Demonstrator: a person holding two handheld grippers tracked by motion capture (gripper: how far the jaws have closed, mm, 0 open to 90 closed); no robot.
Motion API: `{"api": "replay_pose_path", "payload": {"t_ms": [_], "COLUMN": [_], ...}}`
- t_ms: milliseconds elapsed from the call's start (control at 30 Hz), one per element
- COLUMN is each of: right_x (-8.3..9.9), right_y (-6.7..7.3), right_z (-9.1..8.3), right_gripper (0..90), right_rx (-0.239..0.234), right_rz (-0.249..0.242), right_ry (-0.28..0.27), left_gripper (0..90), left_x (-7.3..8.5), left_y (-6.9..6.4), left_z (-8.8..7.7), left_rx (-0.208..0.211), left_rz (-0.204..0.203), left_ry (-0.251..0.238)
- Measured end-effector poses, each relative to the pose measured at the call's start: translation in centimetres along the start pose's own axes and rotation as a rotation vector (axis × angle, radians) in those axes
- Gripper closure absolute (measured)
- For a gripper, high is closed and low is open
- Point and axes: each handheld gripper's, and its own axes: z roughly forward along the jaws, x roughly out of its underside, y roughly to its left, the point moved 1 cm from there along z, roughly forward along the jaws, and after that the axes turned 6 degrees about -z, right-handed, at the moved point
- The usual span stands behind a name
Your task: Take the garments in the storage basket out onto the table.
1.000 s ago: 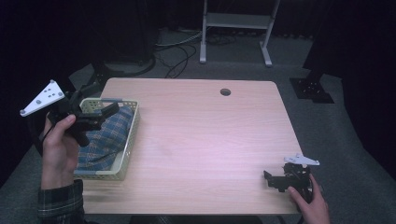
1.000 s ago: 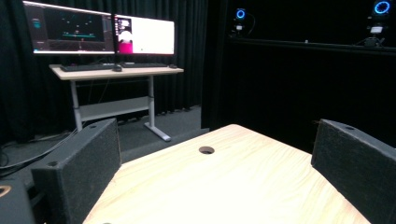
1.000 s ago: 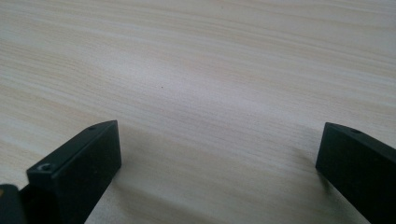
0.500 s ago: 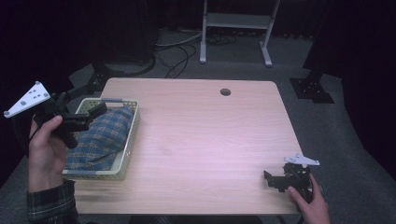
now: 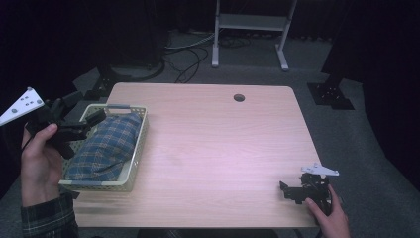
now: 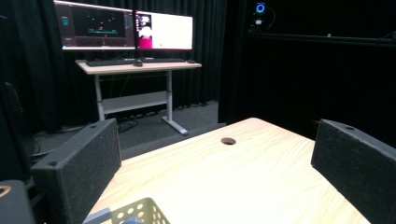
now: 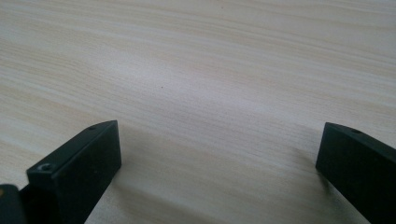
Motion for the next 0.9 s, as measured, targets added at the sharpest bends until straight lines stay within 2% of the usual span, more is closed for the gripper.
{"api": "replay_pose_path", "payload": {"t_ms": [900], "right_x": [-0.1], "right_y": [0.0], "right_z": [0.1], "right_gripper": [0.0], "right_rx": [-0.004], "right_rz": [-0.005], "right_ry": [-0.001], "left_gripper": [0.7], "left_x": [0.5], "left_y": [3.0], "left_z": [-3.9], "left_rx": [-0.091], "left_rz": [-0.022], "left_ry": [-0.002]}}
